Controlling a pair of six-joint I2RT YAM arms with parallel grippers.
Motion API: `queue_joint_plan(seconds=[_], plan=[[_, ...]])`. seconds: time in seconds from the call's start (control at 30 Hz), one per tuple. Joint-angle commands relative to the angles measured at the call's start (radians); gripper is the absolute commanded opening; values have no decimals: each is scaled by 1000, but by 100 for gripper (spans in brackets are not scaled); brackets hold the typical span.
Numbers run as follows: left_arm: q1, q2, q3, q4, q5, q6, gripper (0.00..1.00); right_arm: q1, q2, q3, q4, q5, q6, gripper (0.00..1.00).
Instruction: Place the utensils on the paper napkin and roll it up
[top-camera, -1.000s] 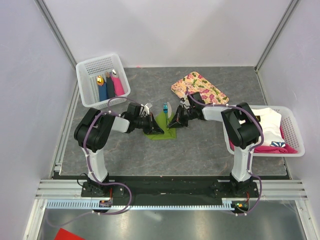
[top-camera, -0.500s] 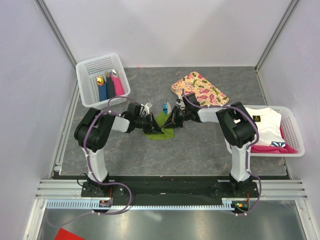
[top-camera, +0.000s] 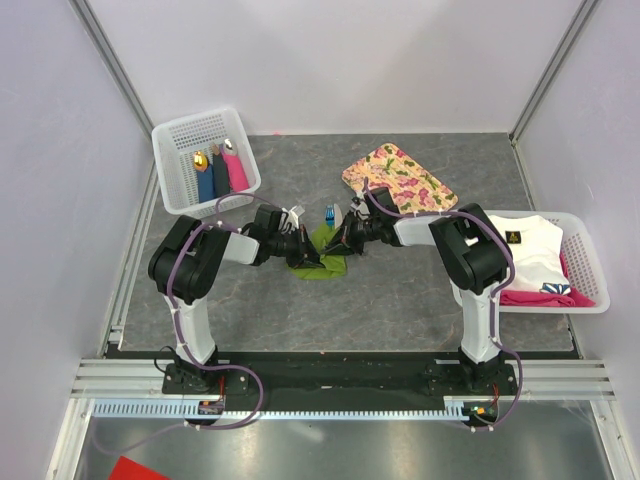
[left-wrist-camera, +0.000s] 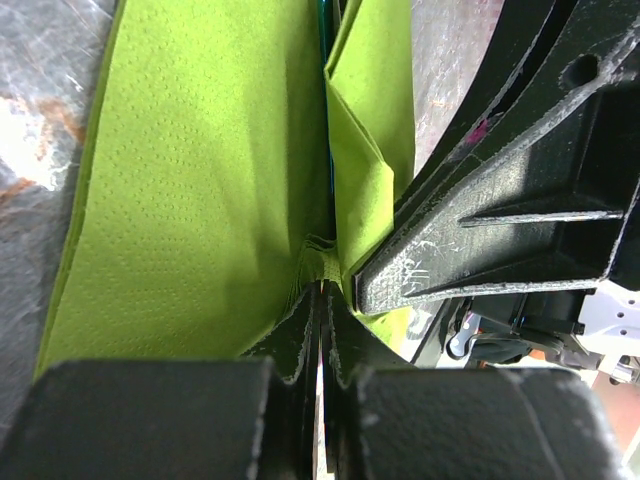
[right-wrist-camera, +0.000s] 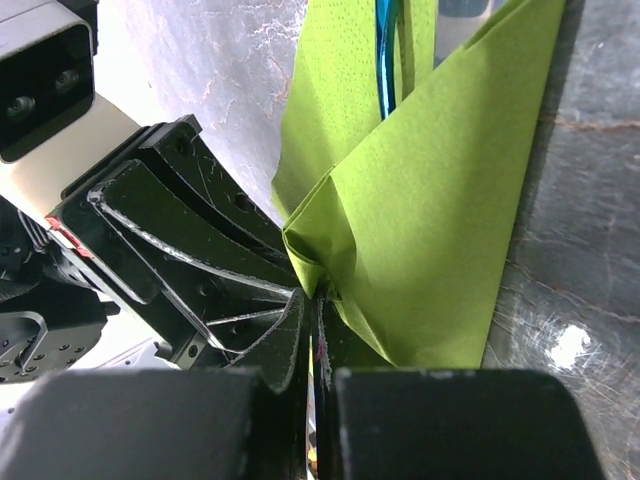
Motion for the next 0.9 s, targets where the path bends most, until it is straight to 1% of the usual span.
queue_joint_plan(seconds=[0.0,0.3,0.47,0.6,0.87], plan=[[-4,-63,-5,-2,7,52,3,6,34,-15,47,11,5,0],[16,-224,-97,5,53,69,8,-3,51,-16,32,25,-6,1],[59,-259,-146,-6,59,63,8,-3,56,-11,35,26,-9,1],[62,-264,-140,-84,27,116,8,-5,54,-11,46,22,0,1],[62,-154,-95,-123,-15,112,4,-2,39,-10,69,12,14,1]])
